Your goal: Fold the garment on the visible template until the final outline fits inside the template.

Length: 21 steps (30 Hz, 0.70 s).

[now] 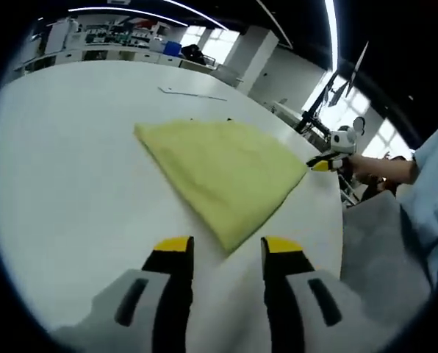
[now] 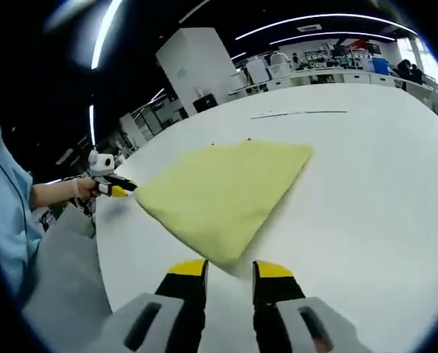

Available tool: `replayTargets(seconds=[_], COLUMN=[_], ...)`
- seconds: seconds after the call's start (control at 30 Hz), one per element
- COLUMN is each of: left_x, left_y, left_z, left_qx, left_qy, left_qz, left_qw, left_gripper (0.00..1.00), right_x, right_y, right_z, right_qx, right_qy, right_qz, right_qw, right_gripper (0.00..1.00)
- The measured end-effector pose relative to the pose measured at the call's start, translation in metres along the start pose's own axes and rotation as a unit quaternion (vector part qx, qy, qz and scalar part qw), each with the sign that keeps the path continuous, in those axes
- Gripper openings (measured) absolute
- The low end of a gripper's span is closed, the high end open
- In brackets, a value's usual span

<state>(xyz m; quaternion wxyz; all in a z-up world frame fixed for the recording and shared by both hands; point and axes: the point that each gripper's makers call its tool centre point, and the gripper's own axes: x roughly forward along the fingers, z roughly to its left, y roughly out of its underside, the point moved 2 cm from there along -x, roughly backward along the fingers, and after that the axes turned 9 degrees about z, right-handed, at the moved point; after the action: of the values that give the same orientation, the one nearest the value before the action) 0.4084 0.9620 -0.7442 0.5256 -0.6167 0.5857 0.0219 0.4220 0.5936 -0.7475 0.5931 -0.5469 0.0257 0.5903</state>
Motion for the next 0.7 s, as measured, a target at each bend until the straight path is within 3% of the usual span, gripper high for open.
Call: replayTargets(seconds=[0.27,0.37,0.43,0.7], left_x=[0.0033,0.0038,0.0037,-0.0011], left_y=[0.0012,0.0025,0.0039,0.0056], left_z=[-0.0007,-0.0027,-0.0044,-0.0082], left_qx=[-0.006,-0.013,-0.025,-0.032], left_qy=[0.005,0.007,0.010,0.012], left_qz=[0.003,0.005,0.005,-0.005], left_qw=[1.0000,0.9999,0.9996,0.9994], left_gripper=[0.24,0.14,0.01,0.00], right_x=[0.0023,0.0015,0.0001,-0.0050], right_y=[0.0002,-0.0007,-0.0020,-0.0020], right_z=[0.0005,0.0026,0.0025,0.0020], right_qx=[-0.012,-0.027,-0.028,-0.027], right_qy=[-0.001,-0.003,-0.001,0.002], right_qz=[-0.001,-0.003,-0.008,-0.014], right_qw=[0.9999,0.9996,0.9996,0.9995], right_gripper=[0.12,0.00,0.00,0.00])
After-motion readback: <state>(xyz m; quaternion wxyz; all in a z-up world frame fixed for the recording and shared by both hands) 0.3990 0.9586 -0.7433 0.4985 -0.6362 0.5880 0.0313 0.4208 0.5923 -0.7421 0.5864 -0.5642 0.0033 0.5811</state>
